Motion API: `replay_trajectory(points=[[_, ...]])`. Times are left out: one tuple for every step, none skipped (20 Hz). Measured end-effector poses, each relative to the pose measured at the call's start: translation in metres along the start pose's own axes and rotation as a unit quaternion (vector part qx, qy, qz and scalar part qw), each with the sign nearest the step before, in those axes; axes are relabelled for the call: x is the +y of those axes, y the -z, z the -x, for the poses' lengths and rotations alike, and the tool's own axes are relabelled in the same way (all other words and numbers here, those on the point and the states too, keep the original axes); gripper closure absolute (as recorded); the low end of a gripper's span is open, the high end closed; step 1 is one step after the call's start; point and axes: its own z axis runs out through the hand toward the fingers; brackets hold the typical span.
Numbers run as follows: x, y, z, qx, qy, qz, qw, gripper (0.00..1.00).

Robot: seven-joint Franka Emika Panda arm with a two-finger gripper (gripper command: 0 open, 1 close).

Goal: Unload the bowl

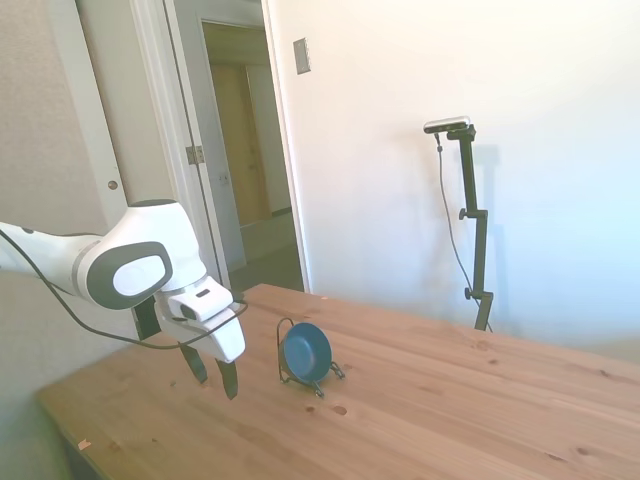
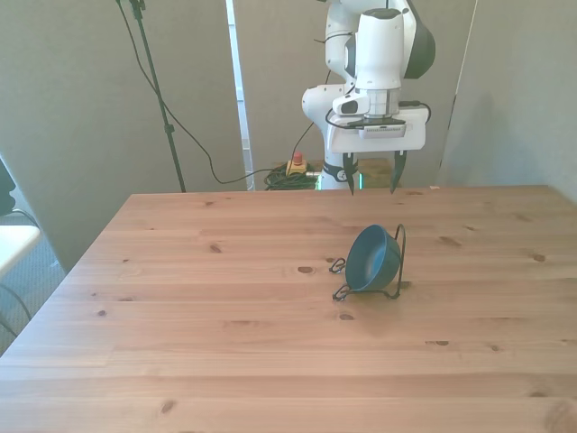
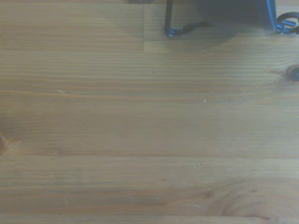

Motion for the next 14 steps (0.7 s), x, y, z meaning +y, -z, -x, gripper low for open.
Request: replay_trajectory(points=[[0.000,0.000,0.000,0.000,0.000,0.000,1.0000,0.00],[-0.001,0.001,-0.001,0.000,-0.001,-0.001,1.0000,0.00],[0.000,0.002,-0.003,0.000,-0.001,-0.002,1.0000,0.00],[0.000,0.004,-0.008,0.000,0.000,-0.006,1.0000,0.00],[0.001,0.007,-0.015,0.000,-0.001,-0.010,0.9999,0.00],[0.002,0.011,-0.023,-0.001,-0.001,-0.017,0.9999,0.00],[0.003,0.013,-0.032,-0.003,0.000,-0.024,0.9997,0.00],[0.002,0.015,-0.041,-0.007,0.003,-0.032,0.9995,0.00],[0.002,0.017,-0.051,-0.011,0.007,-0.040,0.9991,0.00],[0.002,0.017,-0.062,-0.015,0.012,-0.048,0.9987,0.00],[0.002,0.017,-0.072,-0.020,0.018,-0.056,0.9980,0.00],[0.003,0.017,-0.083,-0.025,0.024,-0.064,0.9973,0.00],[0.004,0.015,-0.094,-0.030,0.030,-0.072,0.9965,0.00],[0.005,0.014,-0.105,-0.036,0.036,-0.079,0.9955,0.00]])
